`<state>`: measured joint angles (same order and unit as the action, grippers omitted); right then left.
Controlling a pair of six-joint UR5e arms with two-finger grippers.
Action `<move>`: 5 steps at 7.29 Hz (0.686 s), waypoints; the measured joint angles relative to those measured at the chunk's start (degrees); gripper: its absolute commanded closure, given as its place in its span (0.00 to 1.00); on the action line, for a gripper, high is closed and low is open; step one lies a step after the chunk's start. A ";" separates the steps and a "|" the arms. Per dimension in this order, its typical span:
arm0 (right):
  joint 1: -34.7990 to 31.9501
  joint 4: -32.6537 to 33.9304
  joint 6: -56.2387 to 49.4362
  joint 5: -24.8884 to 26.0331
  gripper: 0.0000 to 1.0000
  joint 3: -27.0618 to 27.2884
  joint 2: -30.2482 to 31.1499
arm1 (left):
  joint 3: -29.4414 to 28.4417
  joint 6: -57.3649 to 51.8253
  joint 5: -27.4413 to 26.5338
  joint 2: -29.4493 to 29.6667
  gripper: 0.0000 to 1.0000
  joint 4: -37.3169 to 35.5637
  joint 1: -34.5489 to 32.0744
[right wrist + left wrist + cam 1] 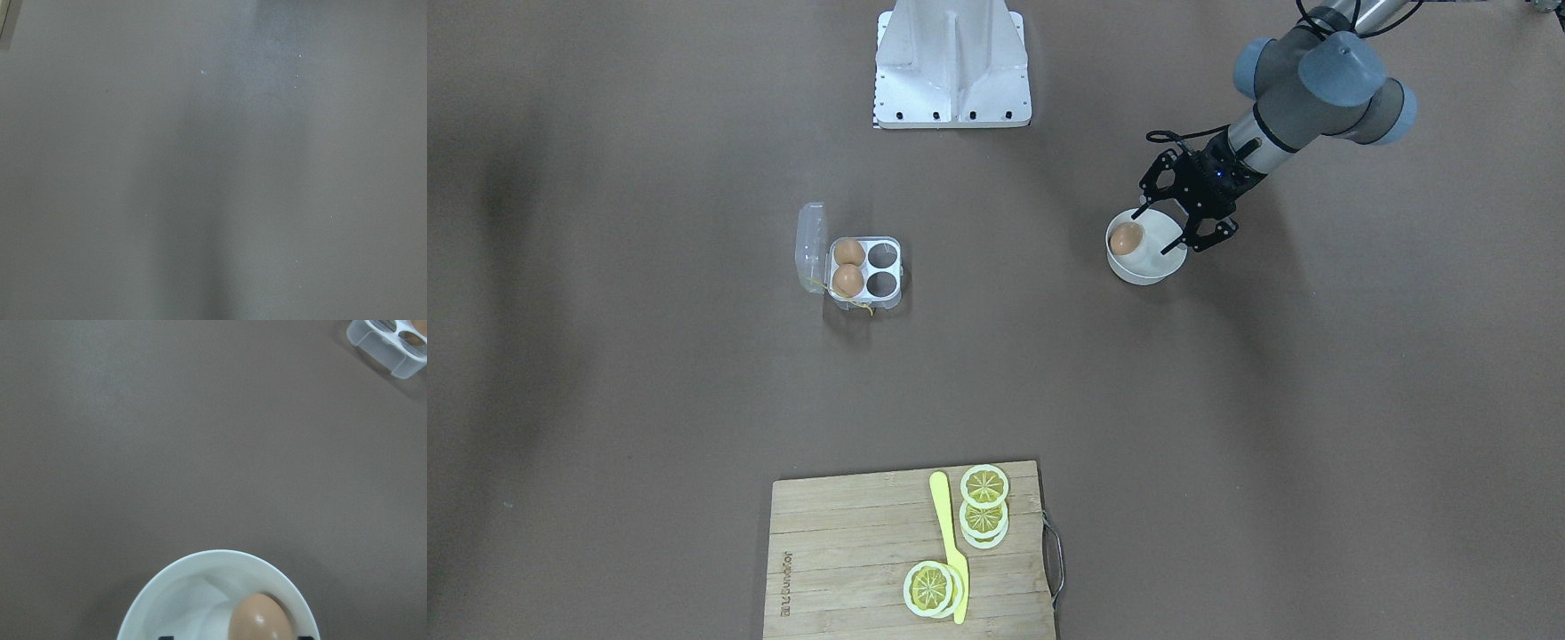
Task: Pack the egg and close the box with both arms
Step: 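Move the left gripper over the white bowl and lower toward the egg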
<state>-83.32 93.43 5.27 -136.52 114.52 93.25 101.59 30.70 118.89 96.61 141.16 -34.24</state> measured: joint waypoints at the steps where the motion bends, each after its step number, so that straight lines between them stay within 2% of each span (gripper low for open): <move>1: 0.00 0.00 -0.02 0.01 0.00 -0.01 0.00 | -0.12 1.56 -1.29 0.31 0.30 -0.02 1.20; 5: 0.00 0.00 0.00 0.02 0.00 -0.01 0.00 | -0.28 2.86 -2.59 0.64 0.30 0.06 2.47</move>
<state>-83.32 93.43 5.27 -136.50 114.51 93.25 101.31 33.56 116.31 97.25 141.22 -31.76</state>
